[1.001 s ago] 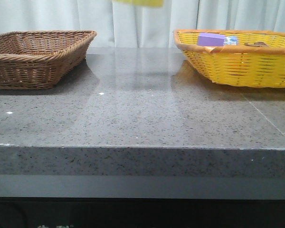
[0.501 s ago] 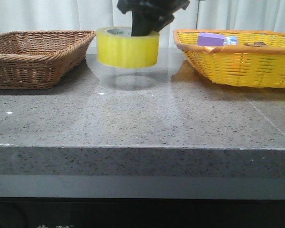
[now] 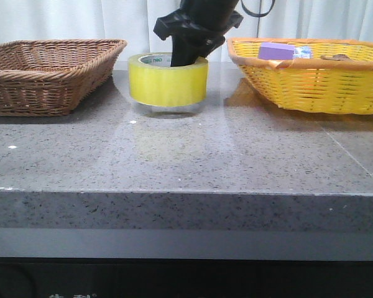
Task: Transfer tape with both arms
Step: 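Carry the tape roll toward the brown basket and set it on the table, then open the right gripper and withdraw it from the tape roll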
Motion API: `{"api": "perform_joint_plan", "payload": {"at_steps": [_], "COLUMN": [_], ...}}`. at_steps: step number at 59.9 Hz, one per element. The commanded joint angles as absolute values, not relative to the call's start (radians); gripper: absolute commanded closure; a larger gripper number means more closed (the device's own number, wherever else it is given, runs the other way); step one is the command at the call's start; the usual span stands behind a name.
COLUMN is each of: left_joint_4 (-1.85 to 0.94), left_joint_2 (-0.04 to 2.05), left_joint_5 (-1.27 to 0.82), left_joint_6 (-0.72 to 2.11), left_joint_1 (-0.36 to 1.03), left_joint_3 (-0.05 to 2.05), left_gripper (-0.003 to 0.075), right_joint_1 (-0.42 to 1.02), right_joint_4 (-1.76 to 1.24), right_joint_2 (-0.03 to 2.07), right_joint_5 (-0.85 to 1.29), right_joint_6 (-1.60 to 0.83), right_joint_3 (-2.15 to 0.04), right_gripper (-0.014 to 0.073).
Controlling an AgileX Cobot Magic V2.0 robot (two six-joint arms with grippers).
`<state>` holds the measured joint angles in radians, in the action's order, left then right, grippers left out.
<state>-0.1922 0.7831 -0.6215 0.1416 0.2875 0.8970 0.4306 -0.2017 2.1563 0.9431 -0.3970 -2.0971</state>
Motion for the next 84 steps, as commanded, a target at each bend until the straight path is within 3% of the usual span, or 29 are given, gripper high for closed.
{"api": "perform_joint_plan", "payload": {"at_steps": [1,10,42,62,72,84], "left_joint_4": [-0.21,-0.21,-0.21,-0.21,-0.21,-0.21], "left_joint_2": [0.782,0.782,0.782,0.782,0.782,0.782], "left_joint_5": [-0.547,-0.547,-0.547,-0.547,-0.547,-0.547], "left_joint_6": [0.142,0.142,0.142,0.142,0.142,0.142], "left_joint_1": [0.295,0.295,0.295,0.295,0.295,0.295], "left_joint_3": [0.932,0.932,0.932,0.932,0.932,0.932], "left_gripper": [0.0282,0.0282,0.0282,0.0282,0.0282,0.0282], "right_joint_1": [0.431,0.431,0.431,0.431,0.431,0.431], "right_joint_4": [-0.221,-0.221,-0.221,-0.221,-0.229,-0.243], "right_joint_2": [2.082,2.081,1.955,1.739,1.571,1.292], "right_joint_5": [0.896,0.907,0.955,1.117,1.047,0.839], "right_joint_6": [-0.405,-0.405,-0.386,-0.146,-0.104,-0.105], "right_joint_3": [-2.129,-2.131,-2.131,-2.121,-1.925,-1.512], "right_gripper": [0.0364,0.0305,0.0307,0.0307,0.0307,0.0307]}}
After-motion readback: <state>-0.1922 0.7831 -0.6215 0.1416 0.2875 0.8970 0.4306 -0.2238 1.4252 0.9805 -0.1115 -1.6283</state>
